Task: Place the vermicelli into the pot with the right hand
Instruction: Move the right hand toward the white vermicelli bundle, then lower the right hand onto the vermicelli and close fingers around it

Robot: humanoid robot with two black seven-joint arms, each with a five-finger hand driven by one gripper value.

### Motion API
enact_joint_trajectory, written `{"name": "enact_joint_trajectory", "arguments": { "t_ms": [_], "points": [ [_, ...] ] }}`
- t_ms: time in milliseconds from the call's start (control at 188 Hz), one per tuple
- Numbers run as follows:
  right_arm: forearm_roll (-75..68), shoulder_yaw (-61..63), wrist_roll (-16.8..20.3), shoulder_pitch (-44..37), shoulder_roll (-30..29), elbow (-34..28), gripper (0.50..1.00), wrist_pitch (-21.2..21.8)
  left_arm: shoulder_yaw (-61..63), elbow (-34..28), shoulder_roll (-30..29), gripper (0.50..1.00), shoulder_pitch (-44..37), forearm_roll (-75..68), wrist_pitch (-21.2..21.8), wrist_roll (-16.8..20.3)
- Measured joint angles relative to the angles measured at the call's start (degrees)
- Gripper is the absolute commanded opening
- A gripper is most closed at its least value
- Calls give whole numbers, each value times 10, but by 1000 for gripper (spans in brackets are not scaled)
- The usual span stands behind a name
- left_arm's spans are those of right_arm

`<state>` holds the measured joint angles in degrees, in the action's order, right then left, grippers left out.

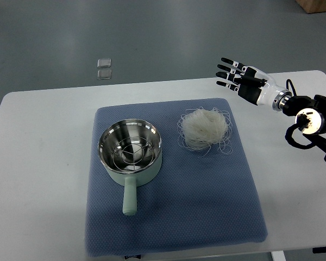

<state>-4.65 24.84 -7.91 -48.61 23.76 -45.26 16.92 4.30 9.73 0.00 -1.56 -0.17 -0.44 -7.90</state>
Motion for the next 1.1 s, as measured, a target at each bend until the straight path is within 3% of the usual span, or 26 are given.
{"name": "enact_joint_trajectory", "arguments": {
  "t_ms": [388,1099],
  "points": [
    [25,-3,3,0,0,0,924,1,0,-2,0,1000,-2,0,1,0],
    [429,-11,2,-57,0,-30,924,-10,2,-7,0,1000,1,0,7,0]
  ]
}}
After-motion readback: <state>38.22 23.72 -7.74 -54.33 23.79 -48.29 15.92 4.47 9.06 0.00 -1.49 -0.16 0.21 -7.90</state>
